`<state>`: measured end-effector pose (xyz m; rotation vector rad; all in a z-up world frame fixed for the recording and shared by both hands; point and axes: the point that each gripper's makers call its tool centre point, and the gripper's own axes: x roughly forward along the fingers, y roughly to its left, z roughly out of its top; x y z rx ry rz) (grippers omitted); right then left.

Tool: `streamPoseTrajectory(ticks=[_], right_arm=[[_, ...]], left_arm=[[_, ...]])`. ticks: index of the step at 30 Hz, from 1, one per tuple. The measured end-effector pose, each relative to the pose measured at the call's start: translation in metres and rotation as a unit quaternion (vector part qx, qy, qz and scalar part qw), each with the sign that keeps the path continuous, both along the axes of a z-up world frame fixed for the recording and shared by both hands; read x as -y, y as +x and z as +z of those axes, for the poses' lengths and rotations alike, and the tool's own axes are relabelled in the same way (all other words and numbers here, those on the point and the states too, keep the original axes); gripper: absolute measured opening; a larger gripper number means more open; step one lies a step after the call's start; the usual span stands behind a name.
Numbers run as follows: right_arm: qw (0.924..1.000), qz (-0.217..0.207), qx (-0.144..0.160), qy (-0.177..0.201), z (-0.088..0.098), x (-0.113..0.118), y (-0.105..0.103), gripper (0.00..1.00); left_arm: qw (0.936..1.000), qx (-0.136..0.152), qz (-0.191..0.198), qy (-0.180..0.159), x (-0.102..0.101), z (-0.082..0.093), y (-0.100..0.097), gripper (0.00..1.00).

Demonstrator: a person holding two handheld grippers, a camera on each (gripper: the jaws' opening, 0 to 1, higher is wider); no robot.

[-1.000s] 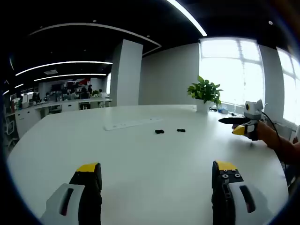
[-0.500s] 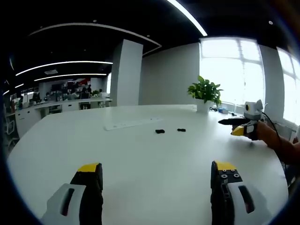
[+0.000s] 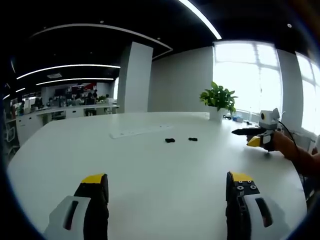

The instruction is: Snap the two parts of the plastic buckle together until the buckle closes and remains connected.

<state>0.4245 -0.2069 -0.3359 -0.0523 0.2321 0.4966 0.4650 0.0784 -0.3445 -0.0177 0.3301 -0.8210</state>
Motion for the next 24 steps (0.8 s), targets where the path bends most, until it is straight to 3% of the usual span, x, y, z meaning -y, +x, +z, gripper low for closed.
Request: streamPoseTrajectory(ticks=[24], right_arm=[[0.9999, 0.007, -0.002, -0.009, -0.0035, -0.0048, -0.0024, 0.98]], left_arm=[[0.9999, -0.004, -0.011, 0.005, 0.0078, -0.0036, -0.0054, 0.99]])
